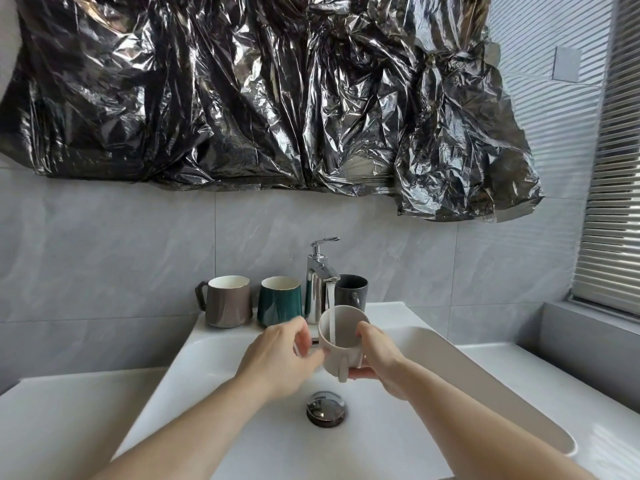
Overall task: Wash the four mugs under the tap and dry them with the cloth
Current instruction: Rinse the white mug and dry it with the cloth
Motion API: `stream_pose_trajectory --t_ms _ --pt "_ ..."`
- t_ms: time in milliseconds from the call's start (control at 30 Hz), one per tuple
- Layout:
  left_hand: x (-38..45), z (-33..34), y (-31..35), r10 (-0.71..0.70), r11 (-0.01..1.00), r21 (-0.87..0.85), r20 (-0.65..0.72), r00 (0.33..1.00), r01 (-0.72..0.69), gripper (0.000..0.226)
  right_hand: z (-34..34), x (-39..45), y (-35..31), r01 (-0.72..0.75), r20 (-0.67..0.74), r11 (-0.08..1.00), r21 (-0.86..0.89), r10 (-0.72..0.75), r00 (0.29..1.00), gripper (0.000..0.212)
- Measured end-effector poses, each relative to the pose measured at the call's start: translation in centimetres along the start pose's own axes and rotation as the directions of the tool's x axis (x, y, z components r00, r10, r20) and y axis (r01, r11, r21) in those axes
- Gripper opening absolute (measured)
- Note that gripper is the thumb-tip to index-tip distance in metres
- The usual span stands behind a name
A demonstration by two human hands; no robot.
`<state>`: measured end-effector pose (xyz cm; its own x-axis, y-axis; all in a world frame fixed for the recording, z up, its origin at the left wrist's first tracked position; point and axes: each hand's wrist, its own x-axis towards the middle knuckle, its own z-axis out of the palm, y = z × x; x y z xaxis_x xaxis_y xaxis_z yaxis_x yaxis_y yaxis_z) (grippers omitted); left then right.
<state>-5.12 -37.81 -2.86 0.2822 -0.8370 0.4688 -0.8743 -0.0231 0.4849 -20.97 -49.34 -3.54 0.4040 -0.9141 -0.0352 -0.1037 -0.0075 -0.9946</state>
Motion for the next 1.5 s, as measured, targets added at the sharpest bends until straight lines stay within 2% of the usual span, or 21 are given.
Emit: stream_pose_trajectory --t_ms 100,167,233,300,467,567,667,733,900,1000,1200,1333,1500 --pt "-0.6 -0.1 1.1 0.012 0.998 -0.062 0.152 0.988 -0.002 0.046 0.3 -0.3 -0.2 0.015 0.014 0.996 0.091 -0.017 1.000 0.031" --pt "-0.9 -0.1 1.6 0.033 0.993 -0.119 0.204 0.978 -0.009 0.058 0.3 -0.5 -0.4 0.020 0.023 0.992 0.125 -0.023 0.999 0.028" --pt "-1.0 -0.1 1.7 0.019 0.993 -0.115 0.186 0.982 0.003 0.058 0.3 -0.6 -0.5 0.014 0.042 0.989 0.145 -0.021 0.999 0.028" --pt "-0.8 0.1 1.1 -0.006 0.993 -0.113 0.179 0.984 0.027 0.047 0.2 -0.6 -0.5 0.007 0.057 0.991 0.131 -0.015 0.998 0.027" --pt "-0.3 0.7 0.0 -0.051 0.991 -0.117 0.166 0.985 0.071 0.024 0.1 -0.7 -0.2 0.009 0.073 1.000 -0.007 -0.008 0.997 0.017" --pt "-0.2 0.9 0.1 -0.079 0.964 -0.243 0.136 0.988 0.111 0.018 0.0 -0.4 0.0 0.028 0.077 1.000 -0.009 -0.027 0.997 0.027" --pt "-0.1 0.9 0.5 -0.121 0.888 -0.431 0.120 0.985 0.161 0.019 0.1 -0.3 0.1 0.047 0.110 0.999 0.004 -0.047 0.993 0.028" --pt "0.2 0.9 0.4 -0.131 0.868 -0.468 0.101 0.986 0.164 0.023 0.2 -0.2 0.2 0.055 0.147 0.998 -0.005 -0.053 0.988 0.029" --pt "0.3 0.4 -1.1 -0.125 0.930 -0.345 0.030 0.992 0.127 0.027 0.5 0.3 1.1 0.115 0.236 0.987 -0.115 -0.085 0.968 0.051" --pt "0.1 0.3 -1.1 -0.066 0.956 -0.288 0.000 0.998 0.063 0.029 0.6 0.4 1.4 0.181 0.224 0.960 -0.212 -0.133 0.966 0.057" --pt "0.0 0.4 -0.1 0.043 0.977 -0.204 -0.091 0.995 -0.061 0.028 0.4 0.8 1.5 0.265 0.152 0.891 -0.368 -0.223 0.963 0.043" --pt "-0.3 0.3 0.1 0.084 0.984 -0.143 -0.142 0.986 -0.105 0.029 0.4 0.4 1.3 0.267 0.178 0.866 -0.424 -0.209 0.962 0.035" --pt "-0.2 0.1 0.0 0.072 0.992 -0.087 -0.183 0.981 -0.089 0.028 0.7 -0.3 1.1 0.274 0.216 0.850 -0.449 -0.194 0.957 0.031"
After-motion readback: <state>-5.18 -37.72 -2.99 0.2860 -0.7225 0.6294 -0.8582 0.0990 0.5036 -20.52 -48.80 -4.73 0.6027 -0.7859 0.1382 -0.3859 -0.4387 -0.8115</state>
